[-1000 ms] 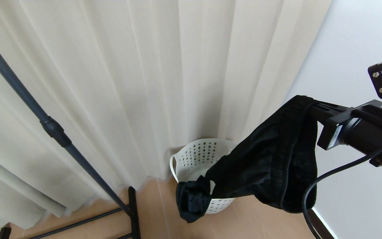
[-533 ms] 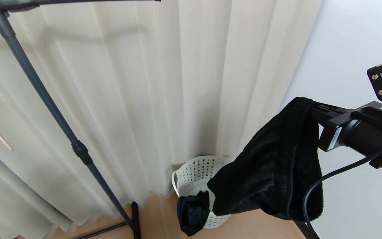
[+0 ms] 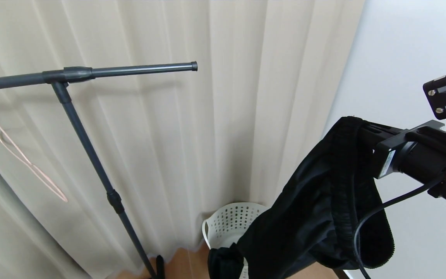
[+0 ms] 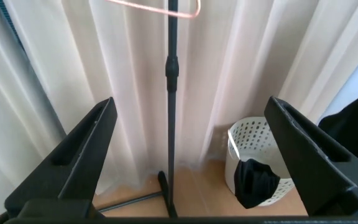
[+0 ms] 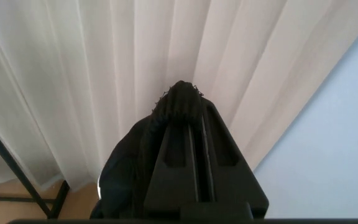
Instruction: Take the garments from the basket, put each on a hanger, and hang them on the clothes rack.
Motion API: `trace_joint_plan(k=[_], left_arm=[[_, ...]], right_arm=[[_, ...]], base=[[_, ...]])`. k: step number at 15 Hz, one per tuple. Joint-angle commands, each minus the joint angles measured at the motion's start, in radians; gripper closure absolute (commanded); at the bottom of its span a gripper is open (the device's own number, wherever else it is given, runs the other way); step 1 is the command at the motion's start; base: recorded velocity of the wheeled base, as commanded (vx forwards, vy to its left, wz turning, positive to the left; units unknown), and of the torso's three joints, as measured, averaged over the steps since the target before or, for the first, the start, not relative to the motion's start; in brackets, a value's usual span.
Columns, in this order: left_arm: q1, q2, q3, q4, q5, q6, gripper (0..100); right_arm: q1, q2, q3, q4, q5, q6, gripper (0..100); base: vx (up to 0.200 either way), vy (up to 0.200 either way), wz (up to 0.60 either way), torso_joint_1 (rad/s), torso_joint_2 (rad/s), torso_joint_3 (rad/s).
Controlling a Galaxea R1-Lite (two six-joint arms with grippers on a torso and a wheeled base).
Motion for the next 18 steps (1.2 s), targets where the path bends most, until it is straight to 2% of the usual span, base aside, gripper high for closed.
trace_joint_plan(k=[1, 11, 14, 18], left_arm=[[0.0, 0.0, 0.0, -0.001, 0.0, 0.0, 0], [0.002, 0.0, 0.002, -0.001, 0.0, -0.001, 0], [0.0, 0.0, 0.002, -0.001, 0.0, -0.001, 0], [0.0, 0.0, 0.002, -0.001, 0.0, -0.001, 0]], right_arm=[[0.0, 0.009, 0.0, 0.0, 0.0, 0.0, 100], [0.0, -0.001, 0.006, 0.0, 0.0, 0.0, 100], [0.0, -0.007, 0.029, -0.002, 0.0, -0.042, 100], [0.0, -0.008, 0.029, -0.002, -0.003, -0.043, 100]], base=[[0.0, 0.0, 0.0, 0.237, -0.57, -0.295], [0.0, 0.0, 0.0, 0.219, -0.49, -0.274], [0.0, 0.0, 0.0, 0.129, -0.29, -0.159], [0.0, 0.0, 0.6, 0.008, -0.02, -0.01]])
